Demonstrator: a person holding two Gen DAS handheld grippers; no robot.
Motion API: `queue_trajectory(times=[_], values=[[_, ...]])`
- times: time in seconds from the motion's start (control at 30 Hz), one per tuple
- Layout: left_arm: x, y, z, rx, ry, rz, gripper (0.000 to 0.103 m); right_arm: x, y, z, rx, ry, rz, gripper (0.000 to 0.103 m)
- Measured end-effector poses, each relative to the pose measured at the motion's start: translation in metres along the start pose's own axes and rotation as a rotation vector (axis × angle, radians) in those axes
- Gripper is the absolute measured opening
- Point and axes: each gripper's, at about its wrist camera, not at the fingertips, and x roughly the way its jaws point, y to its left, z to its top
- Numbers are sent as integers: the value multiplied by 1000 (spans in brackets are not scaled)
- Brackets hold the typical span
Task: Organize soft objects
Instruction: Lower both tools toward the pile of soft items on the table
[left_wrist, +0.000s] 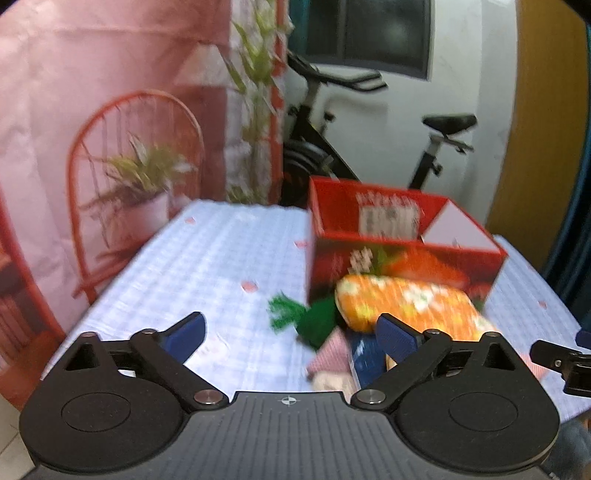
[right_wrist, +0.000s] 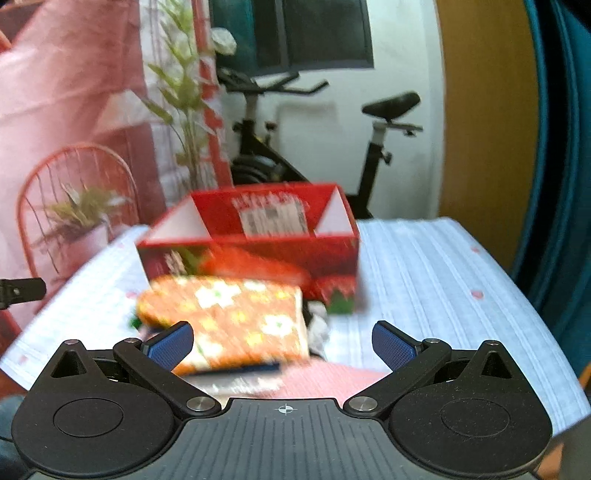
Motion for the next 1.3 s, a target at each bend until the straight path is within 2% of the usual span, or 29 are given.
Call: queue_trajectory(times=[0.1, 0.3, 0.37, 0.43, 0.5, 0.63, 0.73, 0.83, 0.93, 1.2, 1.3], values=[[12, -1, -13, 21, 43, -17, 90, 10, -4, -15, -10, 50, -6, 101], [38, 6, -34, -14, 134, -81, 77, 23, -11, -33, 27, 166, 38, 81], [44, 5, -40, -20, 155, -92, 73, 28, -12, -38, 37, 196, 60, 80], [53, 3, -46, -6, 180, -101, 66, 34, -13, -43, 48, 226, 73, 72], [61, 2, -51, 0, 209, -115, 62, 41, -15, -47, 70, 256, 75, 69], [72, 7, -60, -40, 247, -150, 59, 53, -24, -54, 123, 293, 68, 61], [77, 10, -62, -68, 242, -173, 59, 59, -26, -57, 131, 295, 69, 54], [78, 8, -63, -51, 207, -199, 57, 61, -28, -58, 143, 276, 86, 49], [81, 2, -63, -35, 224, -205, 57, 61, -32, -59, 171, 261, 90, 45], [98, 22, -71, -194, 323, -266, 58, 67, -35, -62, 190, 272, 104, 44], [101, 22, -73, -206, 333, -276, 58, 69, -35, -64, 197, 275, 106, 44]])
